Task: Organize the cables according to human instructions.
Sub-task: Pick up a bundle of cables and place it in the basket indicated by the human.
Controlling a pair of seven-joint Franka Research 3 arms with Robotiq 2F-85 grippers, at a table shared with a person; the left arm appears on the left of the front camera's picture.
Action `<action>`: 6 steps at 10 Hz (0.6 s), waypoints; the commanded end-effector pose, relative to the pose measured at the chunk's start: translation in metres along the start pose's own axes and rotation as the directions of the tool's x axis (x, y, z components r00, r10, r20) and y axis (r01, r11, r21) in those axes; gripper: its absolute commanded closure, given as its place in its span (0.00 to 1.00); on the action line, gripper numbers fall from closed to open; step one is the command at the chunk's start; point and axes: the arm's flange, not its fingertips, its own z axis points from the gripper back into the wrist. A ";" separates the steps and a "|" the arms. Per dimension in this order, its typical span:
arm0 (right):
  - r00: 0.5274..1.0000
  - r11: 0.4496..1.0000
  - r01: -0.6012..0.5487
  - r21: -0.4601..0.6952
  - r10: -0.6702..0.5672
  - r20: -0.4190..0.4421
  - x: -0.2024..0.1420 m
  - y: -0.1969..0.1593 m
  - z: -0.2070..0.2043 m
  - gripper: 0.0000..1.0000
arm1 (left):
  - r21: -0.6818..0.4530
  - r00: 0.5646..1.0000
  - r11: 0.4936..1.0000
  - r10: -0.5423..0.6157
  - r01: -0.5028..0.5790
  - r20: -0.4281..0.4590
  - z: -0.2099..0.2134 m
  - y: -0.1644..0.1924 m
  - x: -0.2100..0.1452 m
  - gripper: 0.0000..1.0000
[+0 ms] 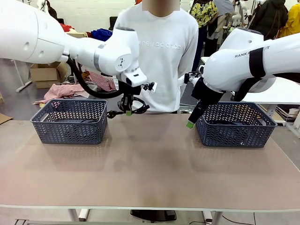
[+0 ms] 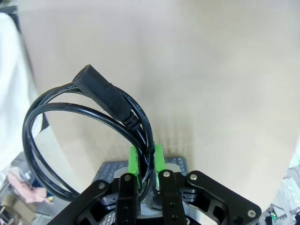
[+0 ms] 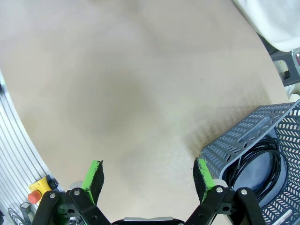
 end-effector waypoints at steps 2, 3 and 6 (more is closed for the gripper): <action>1.000 1.000 -0.007 -0.003 0.007 0.004 0.001 0.000 0.002 0.00 | 0.027 1.000 1.000 -0.005 0.006 -0.031 0.033 0.008 -0.021 0.89; 1.000 1.000 -0.007 -0.003 0.007 0.004 0.001 0.000 0.002 0.00 | 0.018 1.000 1.000 -0.011 0.011 -0.023 0.040 0.005 -0.036 0.89; 1.000 1.000 -0.007 -0.003 0.007 0.004 0.001 0.000 0.002 0.00 | 0.029 1.000 0.999 0.030 -0.030 -0.001 0.058 -0.016 -0.098 0.89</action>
